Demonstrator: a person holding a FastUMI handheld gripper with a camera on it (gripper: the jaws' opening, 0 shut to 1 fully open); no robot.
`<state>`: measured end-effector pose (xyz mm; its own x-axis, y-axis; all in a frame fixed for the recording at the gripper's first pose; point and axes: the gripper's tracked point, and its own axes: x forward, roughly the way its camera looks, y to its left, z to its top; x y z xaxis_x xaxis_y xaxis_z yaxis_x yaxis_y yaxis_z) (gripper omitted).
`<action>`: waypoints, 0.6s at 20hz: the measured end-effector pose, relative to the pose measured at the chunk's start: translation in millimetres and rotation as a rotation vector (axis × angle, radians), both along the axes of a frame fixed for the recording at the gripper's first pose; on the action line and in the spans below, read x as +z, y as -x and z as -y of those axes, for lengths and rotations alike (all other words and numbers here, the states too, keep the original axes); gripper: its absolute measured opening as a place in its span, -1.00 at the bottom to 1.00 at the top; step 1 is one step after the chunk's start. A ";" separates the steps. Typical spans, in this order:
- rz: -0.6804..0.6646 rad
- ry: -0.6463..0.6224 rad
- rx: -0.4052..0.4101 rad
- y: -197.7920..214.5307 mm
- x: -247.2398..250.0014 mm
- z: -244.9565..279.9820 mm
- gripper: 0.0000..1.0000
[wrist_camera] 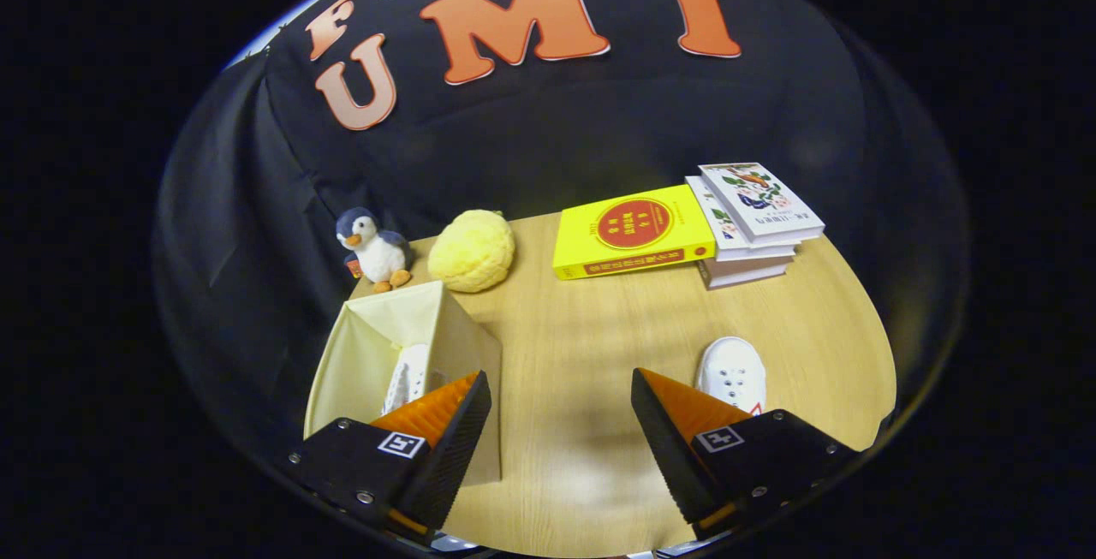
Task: Open the storage box then place both shoes into the box .Put the left shoe in first, then the right shoe, with the right side of both shoes facing outward in a uniform manner.
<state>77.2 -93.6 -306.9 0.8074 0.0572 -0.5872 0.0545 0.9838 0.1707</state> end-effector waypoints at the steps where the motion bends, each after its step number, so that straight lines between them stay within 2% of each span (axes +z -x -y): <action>1: -0.007 -0.001 -0.014 4.0 -4.7 14.5 0.97; 12: -0.118 0.049 -0.132 47.4 -75.4 138.2 0.97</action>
<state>29.8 -231.8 -382.4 0.7313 -0.0751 -0.6779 0.2001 0.9738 0.1080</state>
